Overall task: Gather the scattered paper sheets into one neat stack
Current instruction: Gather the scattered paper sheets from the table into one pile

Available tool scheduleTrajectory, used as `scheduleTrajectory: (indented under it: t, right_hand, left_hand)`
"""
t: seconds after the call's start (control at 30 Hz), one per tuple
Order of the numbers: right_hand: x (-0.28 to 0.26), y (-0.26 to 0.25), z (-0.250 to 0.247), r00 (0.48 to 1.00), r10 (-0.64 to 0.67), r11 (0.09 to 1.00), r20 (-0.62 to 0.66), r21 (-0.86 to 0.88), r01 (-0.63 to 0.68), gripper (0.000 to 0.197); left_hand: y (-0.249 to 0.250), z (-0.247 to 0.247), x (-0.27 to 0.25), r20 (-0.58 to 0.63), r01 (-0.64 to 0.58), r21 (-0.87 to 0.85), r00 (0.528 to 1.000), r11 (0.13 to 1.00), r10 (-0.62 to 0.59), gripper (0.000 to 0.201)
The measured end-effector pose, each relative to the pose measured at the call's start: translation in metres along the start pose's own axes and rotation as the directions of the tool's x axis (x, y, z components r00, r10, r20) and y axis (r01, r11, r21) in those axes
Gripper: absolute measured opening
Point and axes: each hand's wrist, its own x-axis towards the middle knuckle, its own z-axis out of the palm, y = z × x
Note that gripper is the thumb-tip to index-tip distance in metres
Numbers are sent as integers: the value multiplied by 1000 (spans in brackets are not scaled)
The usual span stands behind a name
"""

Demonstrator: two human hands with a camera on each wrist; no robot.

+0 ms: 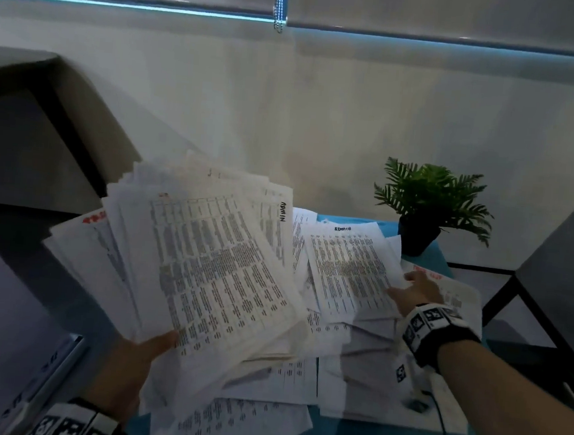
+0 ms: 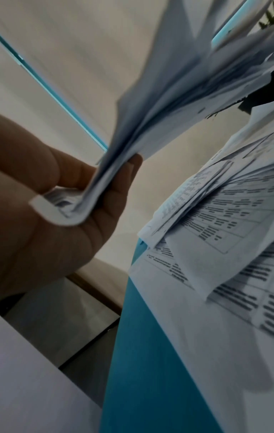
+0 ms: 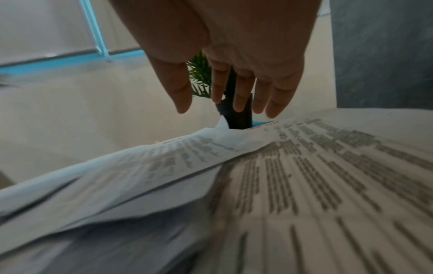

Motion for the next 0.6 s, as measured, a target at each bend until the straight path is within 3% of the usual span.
scheduleTrajectory:
  t: [0.1,0.17,0.37,0.5,0.6]
  right_hand:
    - [30,8,2,999,-6,999,35,-42,7,98]
    - [38,11,7,1000,7,1000,27,-2,-7,112]
    - [33,14,25,994,96,995,50,-41,-94,84]
    - [28,12,36,988,129,990,87,-76,-123,83]
    - [26,10,40,990,117,988,82,-109,-108,81]
  left_hand:
    - [11,10,2,-94,-90,22,991,996,91,58]
    - [23,23,-8,-125,-116,40,985,992,120,65]
    - [15,26,-6,-119,-174,36,977,984,178,69]
    - [5,19,0,-30,-86,-70,996,994,84,59]
    - [-2,16,5,-4,-107,-44,994,993,107,54]
